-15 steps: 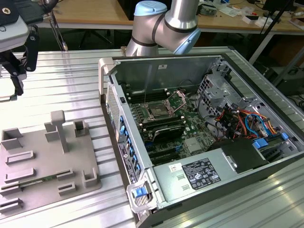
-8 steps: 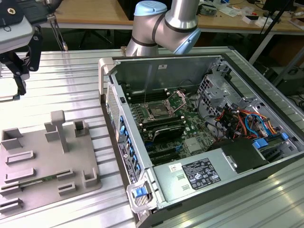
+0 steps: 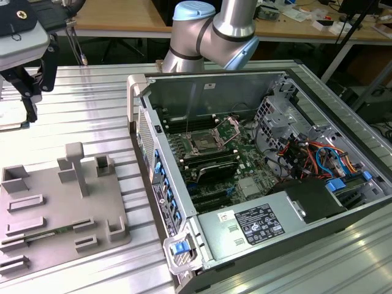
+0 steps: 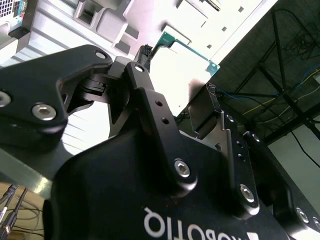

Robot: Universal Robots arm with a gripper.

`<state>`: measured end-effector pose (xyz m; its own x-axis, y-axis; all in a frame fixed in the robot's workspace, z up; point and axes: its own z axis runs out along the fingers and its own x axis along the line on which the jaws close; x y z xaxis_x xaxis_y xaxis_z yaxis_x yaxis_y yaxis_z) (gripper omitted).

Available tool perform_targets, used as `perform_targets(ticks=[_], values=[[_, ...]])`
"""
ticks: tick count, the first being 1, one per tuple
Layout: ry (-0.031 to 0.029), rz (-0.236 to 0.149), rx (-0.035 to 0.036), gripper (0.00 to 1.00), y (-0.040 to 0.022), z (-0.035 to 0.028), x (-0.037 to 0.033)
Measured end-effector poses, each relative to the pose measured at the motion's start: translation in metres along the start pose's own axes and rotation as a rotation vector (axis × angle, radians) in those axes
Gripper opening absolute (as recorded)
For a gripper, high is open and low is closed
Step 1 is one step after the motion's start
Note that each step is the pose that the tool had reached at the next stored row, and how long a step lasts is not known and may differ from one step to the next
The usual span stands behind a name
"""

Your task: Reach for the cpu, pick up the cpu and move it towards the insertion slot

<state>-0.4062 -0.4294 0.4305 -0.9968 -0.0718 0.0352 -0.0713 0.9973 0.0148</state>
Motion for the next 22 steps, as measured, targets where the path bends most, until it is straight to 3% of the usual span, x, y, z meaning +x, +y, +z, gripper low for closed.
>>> perform_targets(ticks=[11,14,22], values=[[-0.0001,0.0,-0.0001,0.55,-0.0005,-0.0002,-0.0071],[0.0,0.0,0.0,0.55,-0.0009,-0.0005,-0.0128],[0.0,0.0,0.0,0.55,-0.0012,-0.0006,-0.0166]])
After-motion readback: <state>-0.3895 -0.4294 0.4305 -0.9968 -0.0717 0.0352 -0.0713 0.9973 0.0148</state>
